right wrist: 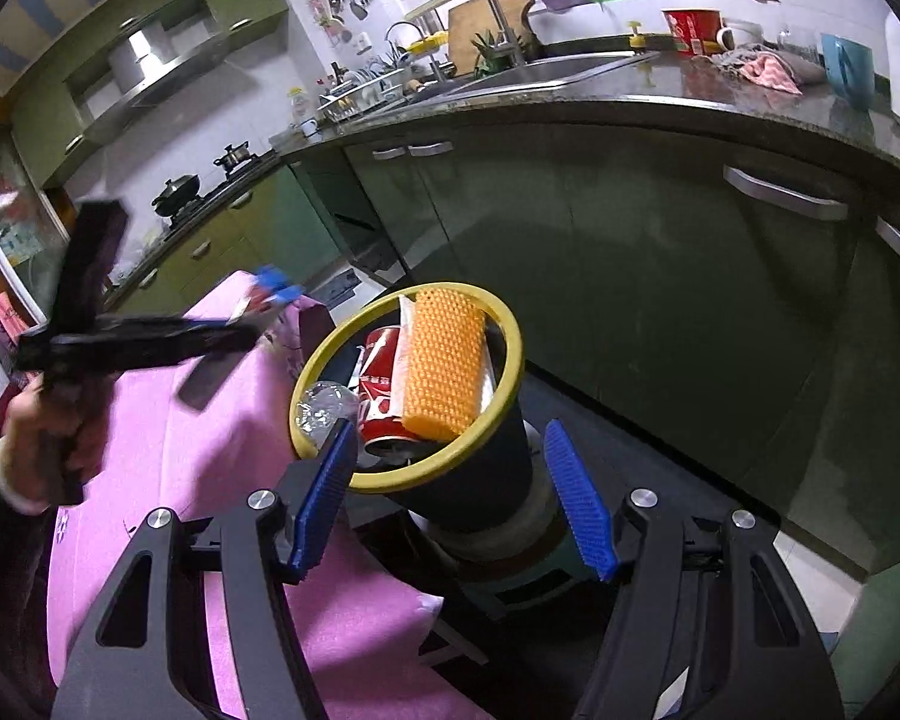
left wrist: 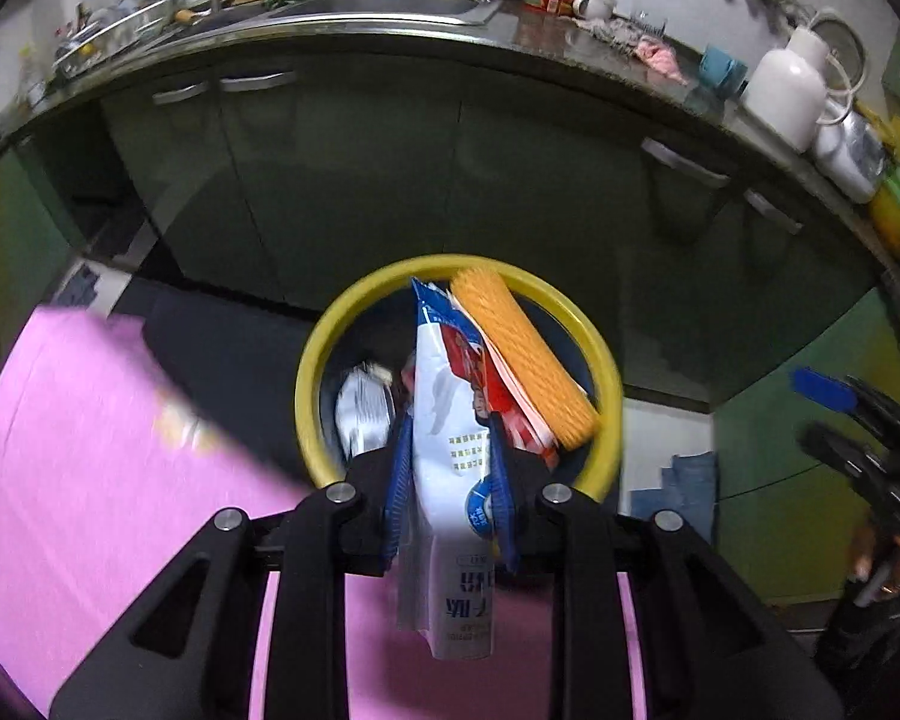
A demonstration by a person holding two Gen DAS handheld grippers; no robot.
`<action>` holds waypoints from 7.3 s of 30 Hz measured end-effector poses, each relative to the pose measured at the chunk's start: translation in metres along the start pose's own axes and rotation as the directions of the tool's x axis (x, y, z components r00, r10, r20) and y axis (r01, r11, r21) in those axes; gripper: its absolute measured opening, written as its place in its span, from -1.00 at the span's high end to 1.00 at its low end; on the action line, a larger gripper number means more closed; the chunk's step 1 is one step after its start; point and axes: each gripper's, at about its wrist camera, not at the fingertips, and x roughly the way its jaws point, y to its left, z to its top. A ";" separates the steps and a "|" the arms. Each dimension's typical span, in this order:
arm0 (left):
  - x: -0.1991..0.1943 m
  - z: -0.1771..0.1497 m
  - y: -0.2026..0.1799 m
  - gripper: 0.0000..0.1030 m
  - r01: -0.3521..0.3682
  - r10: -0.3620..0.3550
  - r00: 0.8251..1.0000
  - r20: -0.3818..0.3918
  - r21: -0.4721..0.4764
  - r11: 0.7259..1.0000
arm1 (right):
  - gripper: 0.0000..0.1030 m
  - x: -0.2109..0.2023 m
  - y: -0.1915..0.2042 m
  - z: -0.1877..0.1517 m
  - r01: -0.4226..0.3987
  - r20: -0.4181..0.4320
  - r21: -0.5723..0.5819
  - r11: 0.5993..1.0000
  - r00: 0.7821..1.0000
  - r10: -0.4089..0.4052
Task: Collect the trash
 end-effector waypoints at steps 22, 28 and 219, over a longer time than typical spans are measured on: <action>0.068 0.045 0.021 -0.11 -0.058 0.063 0.996 -0.058 0.082 0.995 | -0.26 0.001 0.003 -0.002 -0.003 -0.016 0.008 1.000 1.000 0.003; -0.033 0.010 0.006 -0.56 -0.105 0.106 0.985 0.139 -0.016 0.994 | -0.30 -0.007 0.013 -0.004 -0.040 -0.017 -0.009 0.999 0.999 0.040; -0.324 -0.394 -0.010 -0.88 -0.471 0.742 0.667 0.064 -0.735 0.487 | -0.91 -0.094 0.215 -0.080 -0.152 0.026 -0.504 0.850 0.981 0.191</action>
